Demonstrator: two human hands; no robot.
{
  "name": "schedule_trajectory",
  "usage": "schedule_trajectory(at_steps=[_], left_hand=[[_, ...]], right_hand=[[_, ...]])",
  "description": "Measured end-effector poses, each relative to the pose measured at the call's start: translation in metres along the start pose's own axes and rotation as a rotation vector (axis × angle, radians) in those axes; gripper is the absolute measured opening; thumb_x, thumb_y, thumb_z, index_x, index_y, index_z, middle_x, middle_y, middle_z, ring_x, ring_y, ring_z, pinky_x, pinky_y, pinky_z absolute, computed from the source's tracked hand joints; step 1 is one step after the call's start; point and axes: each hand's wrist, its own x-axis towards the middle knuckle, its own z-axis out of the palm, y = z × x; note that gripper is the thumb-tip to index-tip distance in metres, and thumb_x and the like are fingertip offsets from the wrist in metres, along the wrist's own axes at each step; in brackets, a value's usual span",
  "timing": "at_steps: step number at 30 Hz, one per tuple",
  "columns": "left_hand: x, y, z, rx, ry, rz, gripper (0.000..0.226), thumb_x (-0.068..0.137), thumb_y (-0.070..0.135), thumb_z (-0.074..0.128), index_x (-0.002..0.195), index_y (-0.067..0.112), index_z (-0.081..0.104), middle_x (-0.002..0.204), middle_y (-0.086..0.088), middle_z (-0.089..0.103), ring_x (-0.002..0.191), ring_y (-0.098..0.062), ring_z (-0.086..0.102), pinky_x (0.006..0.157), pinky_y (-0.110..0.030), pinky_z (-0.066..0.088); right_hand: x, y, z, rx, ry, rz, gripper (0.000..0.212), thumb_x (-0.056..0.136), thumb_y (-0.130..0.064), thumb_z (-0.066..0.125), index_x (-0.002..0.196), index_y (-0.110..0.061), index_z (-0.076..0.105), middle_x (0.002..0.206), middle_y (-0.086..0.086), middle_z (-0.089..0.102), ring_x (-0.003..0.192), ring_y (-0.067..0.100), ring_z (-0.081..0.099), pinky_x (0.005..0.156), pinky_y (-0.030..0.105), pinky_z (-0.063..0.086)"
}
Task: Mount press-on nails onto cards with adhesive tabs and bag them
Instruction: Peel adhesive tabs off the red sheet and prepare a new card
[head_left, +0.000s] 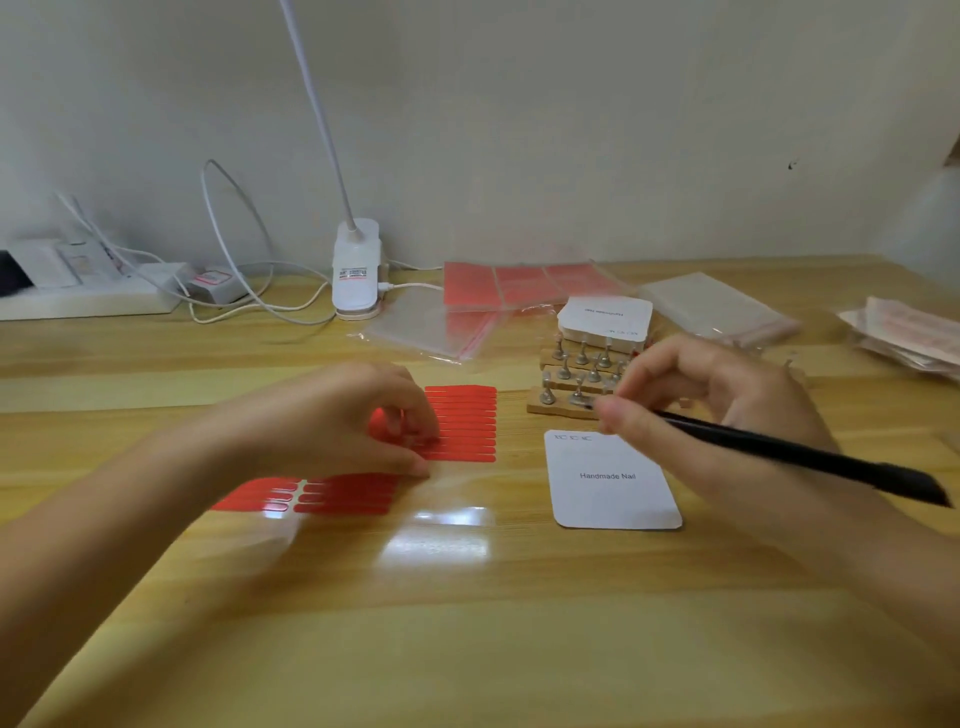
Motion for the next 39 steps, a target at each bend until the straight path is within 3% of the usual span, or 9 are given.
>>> schedule_trajectory(at_steps=[2, 5, 11, 17, 21, 32, 36, 39], left_hand=[[-0.005, 0.001, 0.002, -0.014, 0.028, 0.051, 0.025, 0.071, 0.051, 0.070, 0.094, 0.045, 0.064, 0.096, 0.018, 0.058, 0.090, 0.005, 0.054, 0.077, -0.009, 0.040], [-0.015, 0.003, 0.013, -0.058, 0.086, 0.056, 0.048, 0.073, 0.056, 0.058, 0.113, 0.031, 0.065, 0.113, 0.015, 0.055, 0.106, 0.003, 0.050, 0.092, -0.015, 0.039], [-0.020, 0.008, 0.032, -0.101, 0.209, -0.013, 0.066, 0.070, 0.061, 0.050, 0.128, 0.030, 0.052, 0.128, 0.016, 0.049, 0.120, 0.005, 0.041, 0.103, -0.016, 0.031], [-0.021, 0.006, 0.037, -0.120, 0.243, -0.035, 0.073, 0.069, 0.065, 0.048, 0.129, 0.024, 0.053, 0.127, 0.018, 0.049, 0.120, 0.007, 0.041, 0.103, -0.013, 0.030], [-0.021, 0.007, 0.037, -0.130, 0.241, -0.046, 0.073, 0.068, 0.066, 0.047, 0.130, 0.025, 0.052, 0.128, 0.019, 0.049, 0.120, 0.008, 0.040, 0.103, -0.013, 0.030], [-0.021, 0.007, 0.037, -0.126, 0.240, -0.057, 0.073, 0.070, 0.070, 0.052, 0.129, 0.026, 0.054, 0.126, 0.020, 0.049, 0.118, 0.009, 0.040, 0.099, -0.005, 0.027], [-0.021, 0.008, 0.037, -0.144, 0.233, -0.058, 0.076, 0.066, 0.069, 0.046, 0.129, 0.026, 0.053, 0.125, 0.022, 0.048, 0.116, 0.011, 0.040, 0.097, -0.002, 0.026], [-0.021, 0.008, 0.037, -0.148, 0.233, -0.053, 0.076, 0.067, 0.068, 0.046, 0.129, 0.025, 0.053, 0.123, 0.022, 0.047, 0.114, 0.012, 0.040, 0.095, 0.001, 0.025]], right_hand=[[0.002, -0.003, 0.011, 0.017, -0.017, -0.008, 0.025, 0.063, -0.049, 0.064, 0.071, -0.026, 0.062, 0.071, -0.014, 0.068, 0.066, -0.001, 0.063, 0.057, 0.008, 0.046], [0.007, -0.005, 0.026, 0.032, -0.048, 0.004, 0.026, 0.064, -0.052, 0.067, 0.068, -0.027, 0.062, 0.067, -0.016, 0.068, 0.066, -0.002, 0.063, 0.061, 0.012, 0.048], [0.018, -0.002, 0.053, -0.090, -0.128, -0.109, 0.013, 0.073, -0.034, 0.073, 0.068, -0.028, 0.063, 0.067, -0.011, 0.064, 0.067, 0.000, 0.060, 0.062, 0.009, 0.044], [0.021, 0.007, 0.069, -0.281, -0.221, -0.198, 0.017, 0.076, -0.027, 0.074, 0.070, -0.027, 0.059, 0.065, -0.016, 0.059, 0.070, 0.002, 0.057, 0.062, 0.010, 0.040], [0.020, 0.010, 0.070, -0.321, -0.199, -0.231, 0.015, 0.075, -0.027, 0.076, 0.071, -0.026, 0.062, 0.066, -0.017, 0.058, 0.070, 0.001, 0.057, 0.065, 0.008, 0.040], [0.024, 0.016, 0.077, -0.455, -0.209, -0.335, 0.013, 0.078, -0.026, 0.070, 0.070, -0.018, 0.065, 0.064, -0.006, 0.063, 0.061, 0.010, 0.057, 0.064, 0.020, 0.042], [0.023, 0.018, 0.078, -0.529, -0.178, -0.392, 0.012, 0.078, -0.025, 0.065, 0.069, -0.018, 0.062, 0.062, -0.008, 0.060, 0.059, 0.007, 0.053, 0.067, 0.012, 0.031], [0.024, 0.019, 0.081, -0.553, -0.149, -0.499, 0.016, 0.080, -0.022, 0.059, 0.067, -0.015, 0.061, 0.060, -0.006, 0.057, 0.056, 0.011, 0.053, 0.064, 0.017, 0.036]])
